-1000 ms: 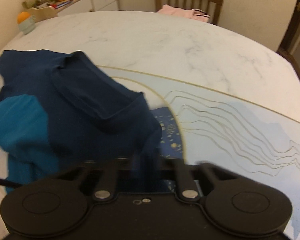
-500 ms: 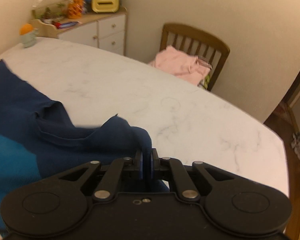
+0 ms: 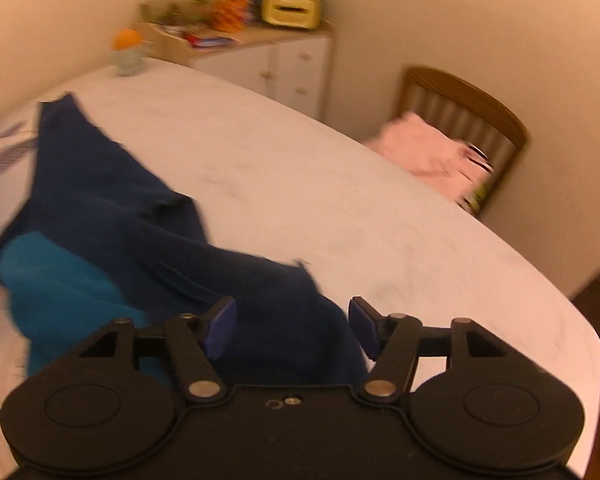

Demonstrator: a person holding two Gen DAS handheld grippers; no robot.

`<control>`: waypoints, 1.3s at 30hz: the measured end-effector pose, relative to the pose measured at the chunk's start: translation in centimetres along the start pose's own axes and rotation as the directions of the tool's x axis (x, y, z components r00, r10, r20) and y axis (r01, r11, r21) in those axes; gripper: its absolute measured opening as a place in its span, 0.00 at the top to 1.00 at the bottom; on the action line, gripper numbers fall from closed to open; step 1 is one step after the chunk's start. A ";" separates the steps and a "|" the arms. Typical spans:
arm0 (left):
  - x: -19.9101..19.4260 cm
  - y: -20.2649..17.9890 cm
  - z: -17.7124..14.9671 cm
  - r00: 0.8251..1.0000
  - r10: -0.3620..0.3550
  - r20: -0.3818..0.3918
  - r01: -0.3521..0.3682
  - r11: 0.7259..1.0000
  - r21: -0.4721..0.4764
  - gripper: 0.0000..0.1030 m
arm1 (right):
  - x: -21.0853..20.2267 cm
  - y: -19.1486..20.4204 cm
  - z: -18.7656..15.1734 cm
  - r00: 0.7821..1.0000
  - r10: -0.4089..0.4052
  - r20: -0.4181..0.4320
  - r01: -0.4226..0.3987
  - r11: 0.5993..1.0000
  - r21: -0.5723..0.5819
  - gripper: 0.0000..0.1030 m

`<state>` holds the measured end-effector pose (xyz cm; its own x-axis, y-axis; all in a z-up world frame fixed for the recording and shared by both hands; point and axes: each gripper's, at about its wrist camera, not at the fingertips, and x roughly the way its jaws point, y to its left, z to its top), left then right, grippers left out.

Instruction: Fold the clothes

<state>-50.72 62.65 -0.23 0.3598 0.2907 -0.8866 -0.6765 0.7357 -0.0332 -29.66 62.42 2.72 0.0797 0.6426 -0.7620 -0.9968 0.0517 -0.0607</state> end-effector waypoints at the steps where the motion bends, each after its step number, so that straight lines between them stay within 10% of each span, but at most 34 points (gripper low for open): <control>1: 0.3 -0.2 0.1 1.000 -0.002 -0.002 0.002 1.000 -0.007 0.33 | 0.4 0.4 0.7 1.000 0.026 0.004 -0.026 1.000 -0.007 0.00; 9: 1.6 -1.5 0.7 1.000 0.021 0.015 -0.020 0.999 -0.040 0.35 | 4.2 4.6 2.6 0.979 0.205 -0.012 -0.206 0.978 -0.027 0.00; 18: 0.9 -1.9 1.3 0.989 0.048 0.140 -0.046 0.999 -0.016 0.78 | 6.2 6.5 2.5 0.964 0.263 -0.046 -0.263 0.965 -0.008 0.00; 26: -4.3 -0.5 1.8 0.982 -0.051 0.182 0.048 0.999 0.021 0.82 | 4.5 6.2 3.6 0.948 0.310 -0.067 -0.316 0.938 -0.143 0.00; 39: -0.4 2.6 10.7 0.989 -0.034 0.141 0.028 0.999 0.043 0.83 | 12.1 4.3 8.0 0.996 0.084 -0.032 -0.088 0.983 -0.160 0.00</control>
<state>-45.73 70.99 4.99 0.4692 0.3489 -0.8113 -0.6376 0.7694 -0.0379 -32.97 76.54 -1.58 -0.0047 0.6201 -0.7845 -0.9871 -0.1284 -0.0955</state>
